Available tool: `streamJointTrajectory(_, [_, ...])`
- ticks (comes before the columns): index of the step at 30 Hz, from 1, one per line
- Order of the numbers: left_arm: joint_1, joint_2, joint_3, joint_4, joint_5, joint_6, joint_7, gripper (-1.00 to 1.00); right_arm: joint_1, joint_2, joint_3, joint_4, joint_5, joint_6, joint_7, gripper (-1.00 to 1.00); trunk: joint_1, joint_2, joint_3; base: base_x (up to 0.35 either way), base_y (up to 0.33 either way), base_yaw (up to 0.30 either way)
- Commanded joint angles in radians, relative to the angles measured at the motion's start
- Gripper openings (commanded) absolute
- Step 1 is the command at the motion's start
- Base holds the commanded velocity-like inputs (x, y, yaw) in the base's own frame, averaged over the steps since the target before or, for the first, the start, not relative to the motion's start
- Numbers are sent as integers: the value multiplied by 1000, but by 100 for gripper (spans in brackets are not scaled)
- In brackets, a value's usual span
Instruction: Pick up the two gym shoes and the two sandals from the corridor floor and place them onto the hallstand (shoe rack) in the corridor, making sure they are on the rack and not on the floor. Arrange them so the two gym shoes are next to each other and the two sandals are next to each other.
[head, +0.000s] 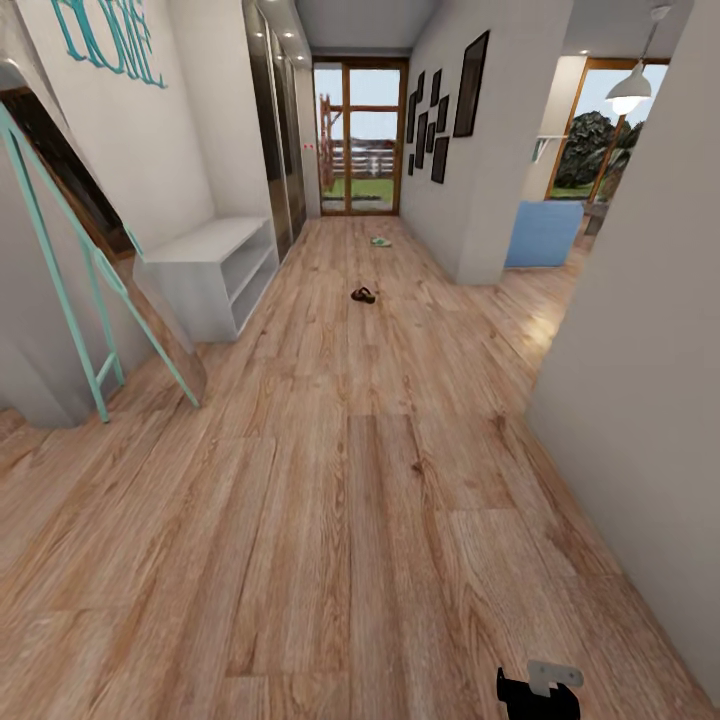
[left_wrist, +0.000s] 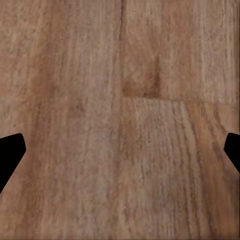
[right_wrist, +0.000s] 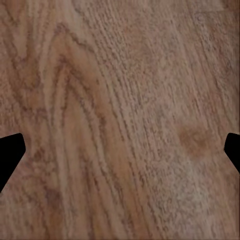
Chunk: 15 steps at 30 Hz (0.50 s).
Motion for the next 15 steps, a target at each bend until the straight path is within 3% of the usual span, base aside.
streamJointTrajectory(1, [-1,0,3,1,10,1,-10,100,0,0,-5,1,0,-4,1,100,-4,7,2,0,0,0])
streamJointTrajectory(5, [-1,1,1,1,10,1,-10,100,0,0,-5,1,0,-4,1,100,-19,35,16,0,0,0])
streamJointTrajectory(15, [-1,1,1,1,10,0,-10,100,0,0,-5,1,0,-4,1,100,-19,35,29,0,0,0])
